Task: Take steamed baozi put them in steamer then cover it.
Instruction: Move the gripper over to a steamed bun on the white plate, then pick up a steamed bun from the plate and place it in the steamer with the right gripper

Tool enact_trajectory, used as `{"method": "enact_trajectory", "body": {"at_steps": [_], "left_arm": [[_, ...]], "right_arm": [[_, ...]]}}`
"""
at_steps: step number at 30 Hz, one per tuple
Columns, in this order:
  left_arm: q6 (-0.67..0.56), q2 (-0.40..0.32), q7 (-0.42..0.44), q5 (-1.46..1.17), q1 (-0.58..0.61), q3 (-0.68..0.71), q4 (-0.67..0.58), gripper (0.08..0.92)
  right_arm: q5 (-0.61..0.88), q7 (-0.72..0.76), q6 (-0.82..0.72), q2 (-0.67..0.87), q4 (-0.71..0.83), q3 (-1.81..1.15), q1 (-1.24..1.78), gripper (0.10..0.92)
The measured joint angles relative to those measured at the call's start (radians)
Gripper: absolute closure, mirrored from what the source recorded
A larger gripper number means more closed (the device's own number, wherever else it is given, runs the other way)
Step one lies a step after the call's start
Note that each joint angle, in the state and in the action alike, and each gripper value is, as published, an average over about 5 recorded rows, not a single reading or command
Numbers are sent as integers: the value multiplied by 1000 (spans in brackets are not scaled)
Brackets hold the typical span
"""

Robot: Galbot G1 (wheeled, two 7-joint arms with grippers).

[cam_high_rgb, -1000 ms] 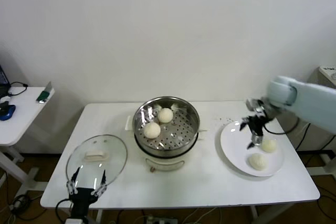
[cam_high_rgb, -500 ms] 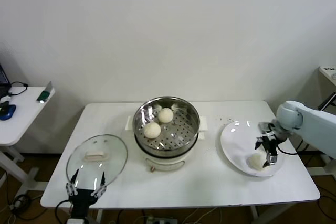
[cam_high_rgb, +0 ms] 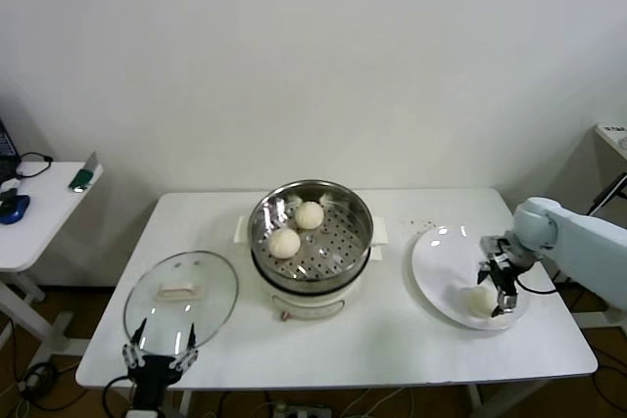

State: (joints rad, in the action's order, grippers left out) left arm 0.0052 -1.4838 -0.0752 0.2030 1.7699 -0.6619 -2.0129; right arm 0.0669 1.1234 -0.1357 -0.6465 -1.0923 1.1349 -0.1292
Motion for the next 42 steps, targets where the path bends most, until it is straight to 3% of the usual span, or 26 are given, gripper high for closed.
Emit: {"method": "enact_trajectory", "body": {"at_steps": [8,21,42], "left_arm": [[0,0,0,1,-3,1,0,177],[-1,3,0,-1,-3,-1,1,177],[1,0,3,11,-2,17,5,177]], "right_arm": [[-4,10,11,-15,15,-2,4,322],[-3,28,66,-38,26,28,-50,364],[-31,133,520,-285,-111,219,-563,346]]}}
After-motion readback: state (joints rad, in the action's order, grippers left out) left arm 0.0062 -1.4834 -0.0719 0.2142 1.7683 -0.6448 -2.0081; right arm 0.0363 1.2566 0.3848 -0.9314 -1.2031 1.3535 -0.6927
